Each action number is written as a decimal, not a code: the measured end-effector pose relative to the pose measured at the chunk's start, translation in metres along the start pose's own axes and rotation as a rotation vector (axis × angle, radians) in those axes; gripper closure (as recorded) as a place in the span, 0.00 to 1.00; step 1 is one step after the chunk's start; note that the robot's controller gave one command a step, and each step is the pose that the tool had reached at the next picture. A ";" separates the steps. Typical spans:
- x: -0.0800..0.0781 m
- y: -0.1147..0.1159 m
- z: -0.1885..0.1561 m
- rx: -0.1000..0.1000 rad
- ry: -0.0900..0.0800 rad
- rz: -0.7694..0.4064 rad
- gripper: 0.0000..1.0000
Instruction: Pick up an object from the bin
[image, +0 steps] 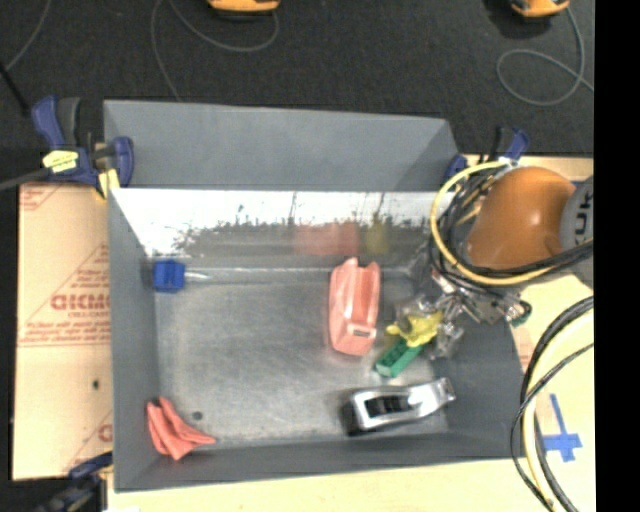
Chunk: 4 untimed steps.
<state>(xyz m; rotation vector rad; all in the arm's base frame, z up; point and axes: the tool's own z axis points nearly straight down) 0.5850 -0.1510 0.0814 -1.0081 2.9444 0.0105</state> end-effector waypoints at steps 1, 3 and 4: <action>0.000 0.000 0.000 0.000 0.000 -0.001 1.00; 0.001 0.001 -0.016 -0.002 0.004 -0.002 1.00; 0.001 0.001 -0.030 -0.001 0.004 -0.001 1.00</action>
Offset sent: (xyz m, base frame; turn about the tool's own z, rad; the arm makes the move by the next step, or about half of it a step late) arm 0.0001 0.0002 0.0280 0.0000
